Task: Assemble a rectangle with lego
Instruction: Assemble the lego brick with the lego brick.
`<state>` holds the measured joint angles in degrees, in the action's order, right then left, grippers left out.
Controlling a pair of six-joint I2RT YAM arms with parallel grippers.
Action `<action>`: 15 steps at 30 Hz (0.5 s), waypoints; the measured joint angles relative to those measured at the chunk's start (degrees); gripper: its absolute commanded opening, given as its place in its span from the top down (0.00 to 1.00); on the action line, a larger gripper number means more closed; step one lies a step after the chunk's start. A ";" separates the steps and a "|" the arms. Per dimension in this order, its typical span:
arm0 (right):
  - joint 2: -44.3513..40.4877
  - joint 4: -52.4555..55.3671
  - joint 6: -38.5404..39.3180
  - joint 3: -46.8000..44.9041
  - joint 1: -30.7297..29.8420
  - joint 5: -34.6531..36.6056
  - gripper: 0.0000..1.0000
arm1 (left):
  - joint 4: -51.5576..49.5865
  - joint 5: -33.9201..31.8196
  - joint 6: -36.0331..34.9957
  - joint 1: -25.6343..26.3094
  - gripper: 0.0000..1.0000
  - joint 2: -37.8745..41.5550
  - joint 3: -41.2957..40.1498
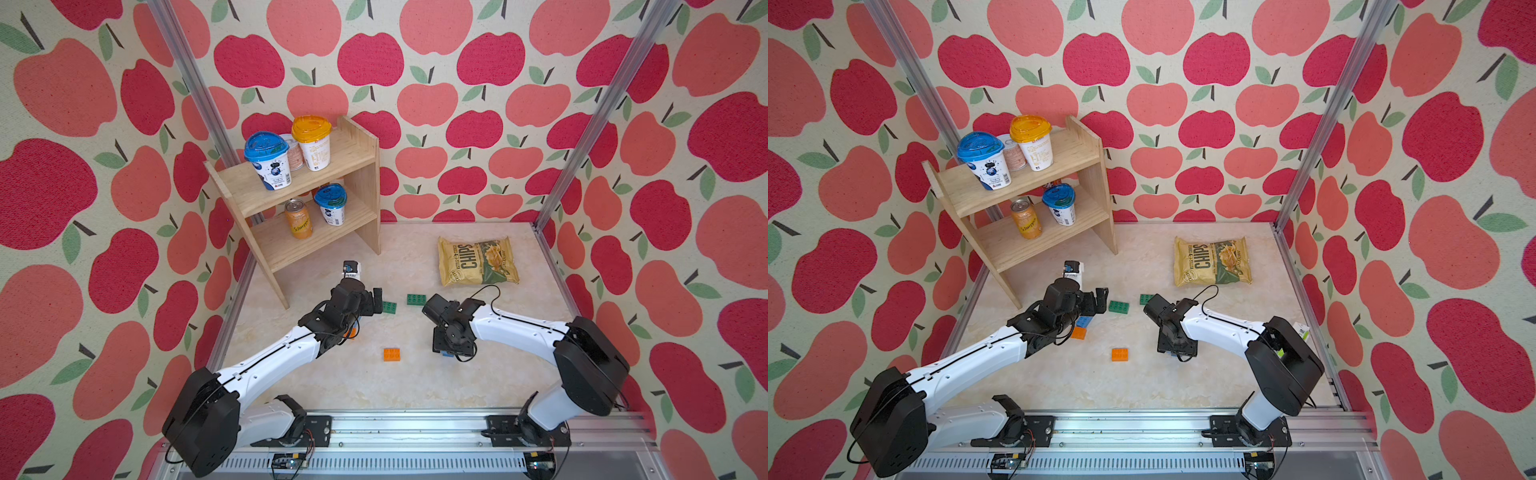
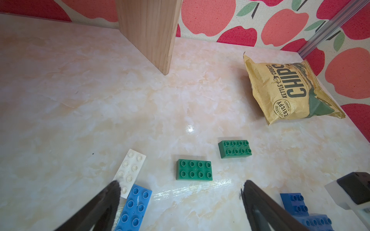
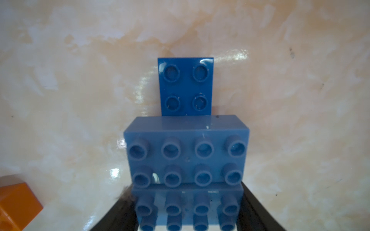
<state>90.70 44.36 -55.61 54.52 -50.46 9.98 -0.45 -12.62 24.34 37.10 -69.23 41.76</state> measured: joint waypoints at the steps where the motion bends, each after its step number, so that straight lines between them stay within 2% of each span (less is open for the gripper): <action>1: 0.02 0.00 0.00 0.00 0.04 -0.11 0.57 | 0.00 -0.02 0.00 0.00 0.03 0.04 0.00; 15: -0.33 -1.81 -0.24 -1.53 1.73 -2.51 0.62 | -0.15 -0.02 -0.24 -0.31 0.03 0.22 0.00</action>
<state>90.37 42.54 -55.86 52.99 -48.73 7.46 -0.60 -12.64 24.10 36.80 -69.01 41.76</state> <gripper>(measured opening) 0.676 0.976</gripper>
